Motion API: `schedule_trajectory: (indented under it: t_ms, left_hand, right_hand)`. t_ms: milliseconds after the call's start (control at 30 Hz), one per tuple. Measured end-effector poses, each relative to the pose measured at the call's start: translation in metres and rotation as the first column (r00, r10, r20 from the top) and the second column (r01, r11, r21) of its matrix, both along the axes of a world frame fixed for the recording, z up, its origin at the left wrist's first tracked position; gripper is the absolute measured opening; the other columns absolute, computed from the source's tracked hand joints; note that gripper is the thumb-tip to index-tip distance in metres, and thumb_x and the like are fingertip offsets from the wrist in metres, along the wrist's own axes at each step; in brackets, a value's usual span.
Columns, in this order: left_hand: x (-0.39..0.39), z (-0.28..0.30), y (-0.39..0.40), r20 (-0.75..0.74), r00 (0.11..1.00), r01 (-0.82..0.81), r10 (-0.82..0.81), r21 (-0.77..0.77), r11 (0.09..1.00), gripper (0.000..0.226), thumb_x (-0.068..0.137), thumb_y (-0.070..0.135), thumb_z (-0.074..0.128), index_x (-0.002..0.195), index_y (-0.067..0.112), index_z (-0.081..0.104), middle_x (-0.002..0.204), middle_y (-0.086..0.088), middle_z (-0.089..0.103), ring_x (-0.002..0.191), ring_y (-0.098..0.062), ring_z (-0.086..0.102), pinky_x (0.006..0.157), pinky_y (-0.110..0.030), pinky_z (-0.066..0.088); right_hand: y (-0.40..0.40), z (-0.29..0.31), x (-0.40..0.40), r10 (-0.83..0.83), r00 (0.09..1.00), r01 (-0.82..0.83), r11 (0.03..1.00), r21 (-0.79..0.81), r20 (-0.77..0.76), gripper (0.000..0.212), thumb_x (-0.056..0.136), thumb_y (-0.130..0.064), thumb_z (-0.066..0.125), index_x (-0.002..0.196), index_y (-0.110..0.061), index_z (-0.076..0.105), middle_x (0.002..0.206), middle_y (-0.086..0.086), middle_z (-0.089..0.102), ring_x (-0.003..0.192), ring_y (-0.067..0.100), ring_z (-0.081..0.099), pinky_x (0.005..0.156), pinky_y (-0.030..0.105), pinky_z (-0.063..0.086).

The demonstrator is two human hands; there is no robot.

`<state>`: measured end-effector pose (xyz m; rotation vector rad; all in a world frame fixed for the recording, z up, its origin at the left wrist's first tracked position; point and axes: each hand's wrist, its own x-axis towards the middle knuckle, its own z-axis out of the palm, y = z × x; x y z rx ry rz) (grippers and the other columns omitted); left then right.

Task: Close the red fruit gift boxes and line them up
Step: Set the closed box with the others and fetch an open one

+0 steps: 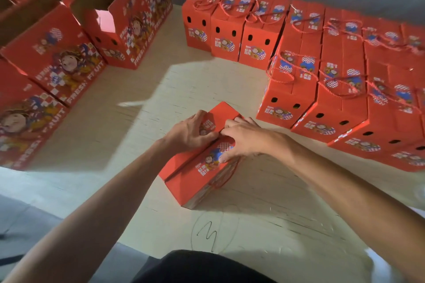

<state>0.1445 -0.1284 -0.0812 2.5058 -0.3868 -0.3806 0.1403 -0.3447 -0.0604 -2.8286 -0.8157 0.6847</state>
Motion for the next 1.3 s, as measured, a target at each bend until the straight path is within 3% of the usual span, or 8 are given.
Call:
schedule_trajectory:
  t_ms: [200,500,667,867,1033,1133,1200,1300]
  left_hand:
    - [0.0,0.001,0.002,-0.043,0.999,0.008,-0.013,-0.104,0.995,0.082,0.079,0.068,0.058,0.144,0.022,0.042,0.126,-0.005,0.065,0.109,-0.025,0.065,0.096,-0.042,0.051]
    - [-0.002,-0.002,0.005,-0.035,0.997,0.064,-0.064,-0.006,0.998,0.084,0.089,0.08,0.043,0.155,0.032,0.025,0.151,-0.003,0.051,0.126,-0.028,0.059,0.106,-0.044,0.047]
    - [-0.004,-0.003,0.001,-0.013,0.999,0.053,-0.053,0.015,0.998,0.088,0.085,0.083,0.051,0.154,0.034,0.025,0.142,0.002,0.059,0.112,-0.022,0.067,0.095,-0.043,0.055]
    - [0.0,-0.008,0.004,-0.1,0.995,-0.007,0.002,-0.044,0.999,0.1,0.077,0.085,0.06,0.157,0.035,0.028,0.136,0.002,0.066,0.112,-0.021,0.069,0.098,-0.043,0.056]
    - [0.003,-0.006,0.005,-0.18,0.984,-0.042,0.012,-0.165,0.985,0.106,0.068,0.084,0.07,0.155,0.037,0.033,0.128,0.009,0.068,0.107,-0.011,0.069,0.098,-0.04,0.057]
    - [0.008,-0.002,0.003,-0.311,0.95,-0.09,0.005,-0.259,0.962,0.128,0.051,0.088,0.078,0.157,0.036,0.028,0.128,0.007,0.068,0.108,-0.014,0.07,0.1,-0.046,0.056]
    - [0.012,0.003,0.003,-0.433,0.898,-0.18,0.076,-0.204,0.962,0.153,0.036,0.088,0.083,0.161,0.031,0.014,0.14,-0.001,0.061,0.115,-0.02,0.065,0.104,-0.047,0.051]
    - [0.015,0.012,0.001,-0.506,0.835,-0.26,0.215,-0.019,0.965,0.155,0.036,0.088,0.082,0.161,0.024,0.015,0.15,-0.009,0.05,0.118,-0.027,0.058,0.095,-0.043,0.049]
  right_hand:
    - [-0.003,0.009,-0.01,0.03,0.938,-0.128,0.956,0.264,0.347,0.048,0.077,-0.057,0.079,0.109,-0.024,0.065,0.114,-0.007,0.052,0.112,0.016,0.047,0.1,0.035,0.032]
    - [-0.015,-0.018,-0.036,-0.262,0.872,0.037,0.878,0.477,0.414,0.038,0.089,-0.041,0.077,0.117,-0.017,0.071,0.138,0.002,0.058,0.125,0.025,0.053,0.106,0.046,0.042]
    - [-0.02,-0.034,-0.035,-0.668,0.731,0.636,0.593,0.494,-0.139,0.093,0.09,-0.07,0.061,0.158,-0.014,0.029,0.163,0.008,0.037,0.147,0.025,0.039,0.115,0.042,0.037]
    - [-0.014,-0.046,-0.029,-0.79,0.609,0.678,0.475,0.561,-0.067,0.064,0.089,-0.073,0.059,0.127,-0.023,0.064,0.098,-0.011,0.069,0.084,0.011,0.066,0.062,0.022,0.043]
    - [-0.001,-0.055,-0.031,-0.874,0.485,0.673,0.345,0.654,-0.038,0.049,0.092,-0.067,0.061,0.114,-0.023,0.069,0.096,-0.01,0.073,0.081,0.009,0.068,0.066,0.025,0.049]
    - [0.015,-0.057,-0.042,-0.925,0.319,0.641,0.048,0.766,-0.209,0.051,0.099,-0.054,0.06,0.129,-0.013,0.058,0.12,-0.004,0.067,0.102,-0.006,0.065,0.076,0.01,0.046]
    - [0.025,-0.057,-0.059,-0.862,0.249,0.631,-0.202,0.749,-0.442,0.053,0.097,-0.055,0.062,0.13,-0.016,0.047,0.115,-0.005,0.063,0.089,-0.015,0.064,0.065,0.005,0.048]
    - [0.033,-0.071,-0.093,-0.766,0.353,0.652,-0.211,0.728,-0.538,0.045,0.096,-0.058,0.06,0.125,-0.026,0.049,0.106,-0.008,0.071,0.088,0.003,0.072,0.064,0.013,0.054]
